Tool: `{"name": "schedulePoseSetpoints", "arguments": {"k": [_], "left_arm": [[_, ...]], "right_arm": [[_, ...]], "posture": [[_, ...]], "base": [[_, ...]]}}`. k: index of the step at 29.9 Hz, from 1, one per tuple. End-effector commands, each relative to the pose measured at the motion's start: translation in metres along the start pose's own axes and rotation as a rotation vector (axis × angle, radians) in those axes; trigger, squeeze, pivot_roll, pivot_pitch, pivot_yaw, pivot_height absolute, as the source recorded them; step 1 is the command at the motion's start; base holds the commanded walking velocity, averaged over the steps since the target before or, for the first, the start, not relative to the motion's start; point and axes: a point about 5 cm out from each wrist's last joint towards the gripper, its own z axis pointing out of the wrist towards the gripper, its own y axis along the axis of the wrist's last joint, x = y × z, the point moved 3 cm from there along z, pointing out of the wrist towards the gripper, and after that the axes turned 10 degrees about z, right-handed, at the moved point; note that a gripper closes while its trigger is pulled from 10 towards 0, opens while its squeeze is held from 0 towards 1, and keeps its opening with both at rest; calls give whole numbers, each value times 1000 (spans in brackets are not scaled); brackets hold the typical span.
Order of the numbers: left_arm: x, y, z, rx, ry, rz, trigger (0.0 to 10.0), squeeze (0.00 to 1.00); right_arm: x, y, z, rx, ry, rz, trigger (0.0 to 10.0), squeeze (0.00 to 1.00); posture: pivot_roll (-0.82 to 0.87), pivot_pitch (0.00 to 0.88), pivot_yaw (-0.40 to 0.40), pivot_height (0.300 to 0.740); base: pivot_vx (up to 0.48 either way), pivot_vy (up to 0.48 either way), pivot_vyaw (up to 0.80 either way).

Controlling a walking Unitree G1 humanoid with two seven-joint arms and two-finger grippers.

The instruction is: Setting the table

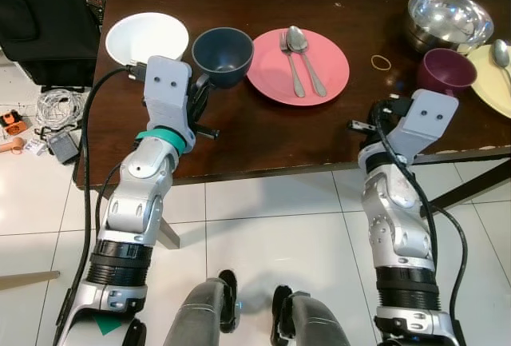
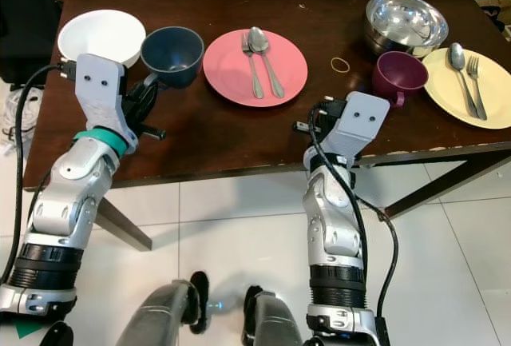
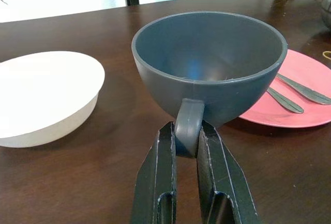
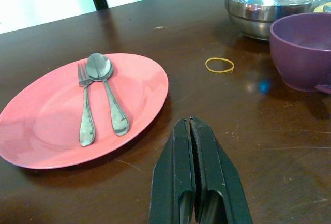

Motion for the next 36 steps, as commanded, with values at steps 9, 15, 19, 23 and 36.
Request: {"name": "schedulePoseSetpoints", "arguments": {"k": [9, 15, 19, 23, 36], "left_arm": [[-2, -1, 0, -2, -3, 11, 10000, 0], [-2, -1, 0, -4, -6, 15, 10000, 0], [-2, -1, 0, -1, -7, 18, 10000, 0], [-1, -2, 0, 0, -6, 18, 10000, 0], [-2, -2, 0, 0, -9, 19, 10000, 0]], "right_arm": [[-4, -6, -2, 21, -18, 2, 10000, 0], [-4, -6, -2, 20, -18, 2, 10000, 0], [-3, -6, -2, 20, -15, -2, 10000, 0], [-3, -6, -2, 20, -15, -3, 10000, 0], [-3, -7, -2, 20, -16, -6, 10000, 0]], "posture": [[113, 119, 61, 740], [115, 120, 63, 740], [117, 122, 65, 740], [117, 122, 65, 740], [116, 122, 68, 740]], "base": [[0, 0, 0], [-106, 0, 0], [-382, 0, 0], [-369, 0, 0], [-351, 0, 0]]}}
